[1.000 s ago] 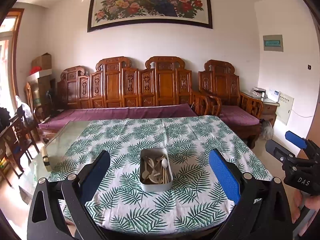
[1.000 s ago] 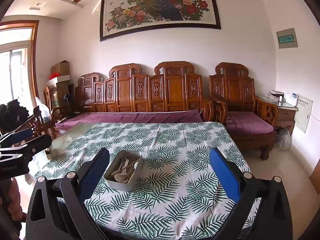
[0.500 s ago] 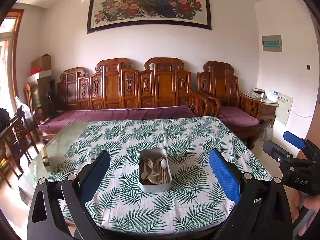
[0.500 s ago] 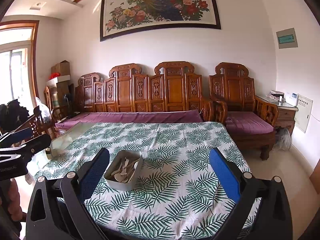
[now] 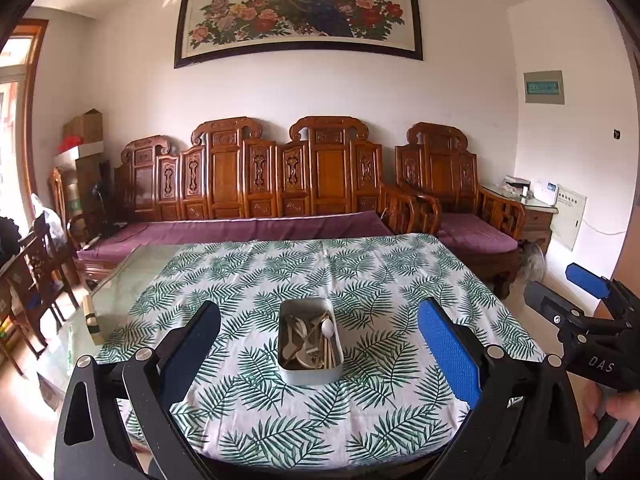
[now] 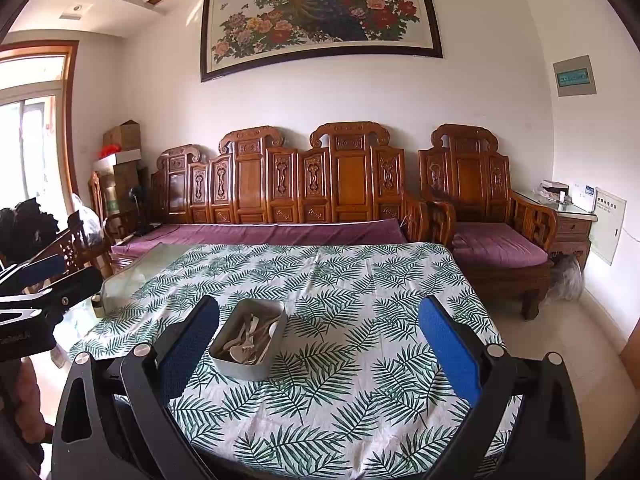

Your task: Organize utensils

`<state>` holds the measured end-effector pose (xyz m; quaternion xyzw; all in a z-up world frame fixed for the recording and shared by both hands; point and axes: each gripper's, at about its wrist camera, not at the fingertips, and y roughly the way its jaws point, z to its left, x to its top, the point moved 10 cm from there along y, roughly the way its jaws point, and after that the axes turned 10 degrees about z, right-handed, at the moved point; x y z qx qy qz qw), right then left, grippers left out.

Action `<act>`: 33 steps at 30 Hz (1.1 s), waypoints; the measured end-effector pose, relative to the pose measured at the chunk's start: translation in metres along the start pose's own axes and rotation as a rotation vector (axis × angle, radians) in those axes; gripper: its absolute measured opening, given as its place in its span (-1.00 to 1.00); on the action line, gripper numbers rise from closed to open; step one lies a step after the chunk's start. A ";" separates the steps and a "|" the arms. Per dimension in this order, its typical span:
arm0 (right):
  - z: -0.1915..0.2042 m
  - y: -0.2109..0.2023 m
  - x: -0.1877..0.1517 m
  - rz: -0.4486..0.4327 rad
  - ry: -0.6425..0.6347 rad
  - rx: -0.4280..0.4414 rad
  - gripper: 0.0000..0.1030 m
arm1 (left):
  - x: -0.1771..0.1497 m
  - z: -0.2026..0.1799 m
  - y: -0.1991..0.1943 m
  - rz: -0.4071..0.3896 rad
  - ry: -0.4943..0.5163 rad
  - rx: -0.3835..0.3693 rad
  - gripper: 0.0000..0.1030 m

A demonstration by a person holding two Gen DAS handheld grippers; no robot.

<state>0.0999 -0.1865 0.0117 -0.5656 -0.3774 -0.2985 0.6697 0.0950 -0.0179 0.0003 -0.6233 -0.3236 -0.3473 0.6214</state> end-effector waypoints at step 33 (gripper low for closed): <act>0.000 0.002 -0.003 0.006 0.004 0.000 0.95 | -0.001 -0.001 -0.001 -0.006 0.004 0.010 0.85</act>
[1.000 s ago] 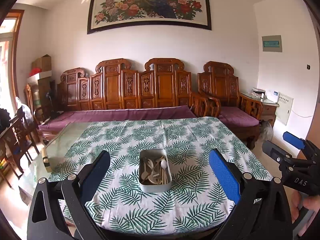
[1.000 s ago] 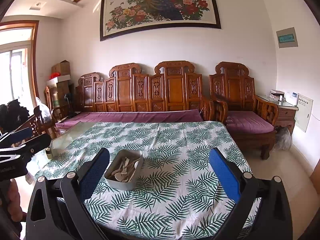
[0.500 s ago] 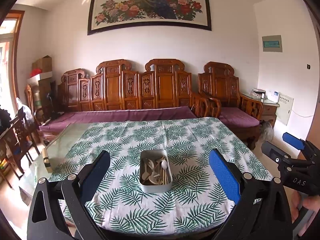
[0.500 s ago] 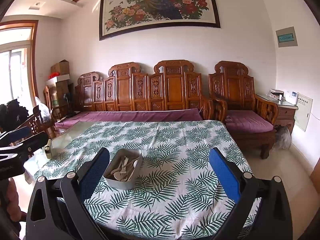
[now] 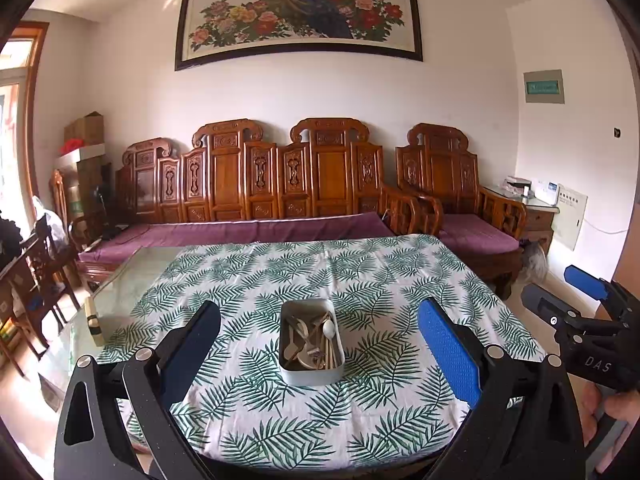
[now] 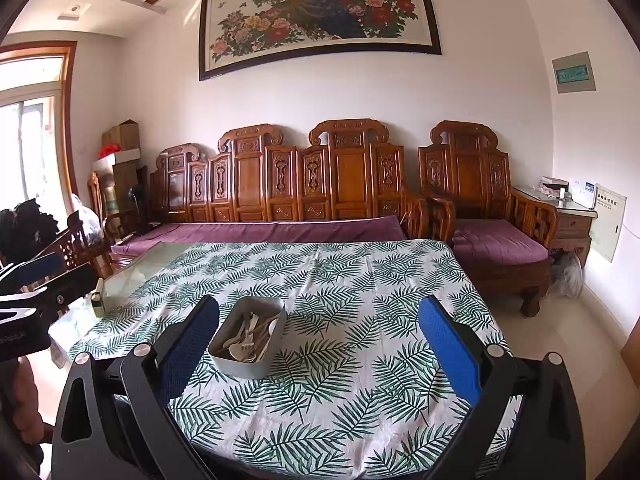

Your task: Organize utensils

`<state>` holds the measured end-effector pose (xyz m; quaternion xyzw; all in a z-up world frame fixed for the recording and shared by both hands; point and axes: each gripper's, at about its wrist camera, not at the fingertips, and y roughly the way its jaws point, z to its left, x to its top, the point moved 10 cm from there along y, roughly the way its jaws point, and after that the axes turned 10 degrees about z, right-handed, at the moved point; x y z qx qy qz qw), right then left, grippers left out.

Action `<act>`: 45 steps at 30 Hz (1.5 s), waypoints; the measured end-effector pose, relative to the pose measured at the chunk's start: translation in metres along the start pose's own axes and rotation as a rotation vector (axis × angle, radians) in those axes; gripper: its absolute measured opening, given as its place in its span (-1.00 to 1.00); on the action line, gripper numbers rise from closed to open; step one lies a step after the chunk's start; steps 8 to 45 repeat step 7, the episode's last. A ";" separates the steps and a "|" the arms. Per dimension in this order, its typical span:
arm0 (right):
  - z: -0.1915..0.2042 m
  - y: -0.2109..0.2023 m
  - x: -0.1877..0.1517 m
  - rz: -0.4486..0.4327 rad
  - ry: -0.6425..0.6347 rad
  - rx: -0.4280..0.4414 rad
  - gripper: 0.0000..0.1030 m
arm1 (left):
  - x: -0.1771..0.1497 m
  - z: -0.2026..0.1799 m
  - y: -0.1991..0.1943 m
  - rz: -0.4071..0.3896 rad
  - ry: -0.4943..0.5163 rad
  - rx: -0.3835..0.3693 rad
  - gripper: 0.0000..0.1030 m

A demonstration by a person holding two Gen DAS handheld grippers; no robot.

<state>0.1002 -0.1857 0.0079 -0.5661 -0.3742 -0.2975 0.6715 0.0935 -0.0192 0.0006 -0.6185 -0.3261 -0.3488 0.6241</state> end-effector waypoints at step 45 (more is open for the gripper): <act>0.001 0.001 -0.002 0.001 0.000 0.002 0.95 | 0.000 -0.001 0.002 0.003 0.001 -0.003 0.85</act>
